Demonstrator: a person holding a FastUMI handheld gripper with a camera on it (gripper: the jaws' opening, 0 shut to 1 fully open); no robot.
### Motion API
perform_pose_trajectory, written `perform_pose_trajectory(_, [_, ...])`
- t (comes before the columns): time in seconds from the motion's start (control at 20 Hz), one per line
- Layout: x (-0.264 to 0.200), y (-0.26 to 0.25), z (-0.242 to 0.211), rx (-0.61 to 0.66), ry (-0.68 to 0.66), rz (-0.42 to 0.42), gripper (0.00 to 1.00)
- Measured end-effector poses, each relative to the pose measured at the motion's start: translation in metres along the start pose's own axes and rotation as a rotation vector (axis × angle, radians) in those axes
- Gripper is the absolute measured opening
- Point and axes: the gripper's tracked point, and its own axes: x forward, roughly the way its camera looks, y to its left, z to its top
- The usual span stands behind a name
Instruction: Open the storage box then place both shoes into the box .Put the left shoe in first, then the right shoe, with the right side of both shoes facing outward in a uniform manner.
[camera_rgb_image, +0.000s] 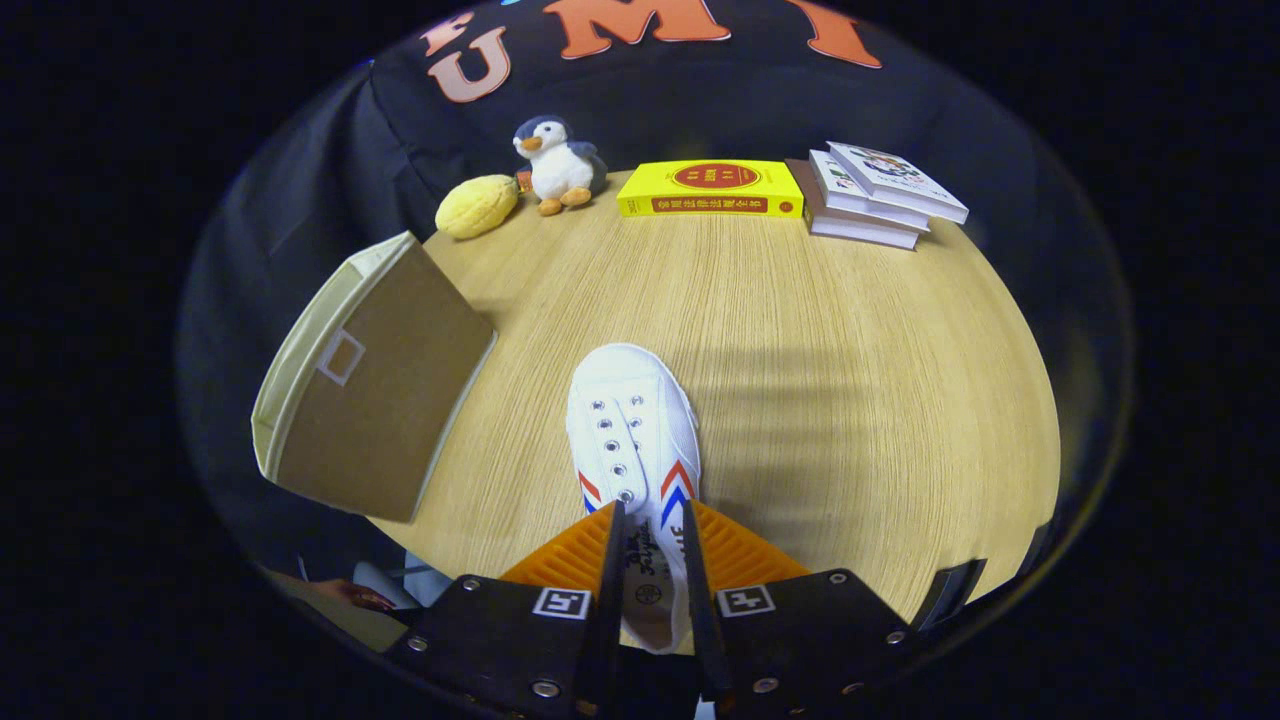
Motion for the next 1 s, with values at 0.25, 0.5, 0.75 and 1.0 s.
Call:
perform_pose_trajectory(0.25, [0.018,-0.019,-0.026,-0.037,0.06,-0.042,0.51])
perform_pose_trajectory(0.5, [0.031,-0.021,-0.028,0.064,0.096,0.03,0.55])
perform_pose_trajectory(0.75, [0.044,-0.011,-0.02,0.16,0.097,0.14,0.56])
perform_pose_trajectory(1.0, [0.044,-0.014,-0.018,0.25,0.128,0.173,0.31])
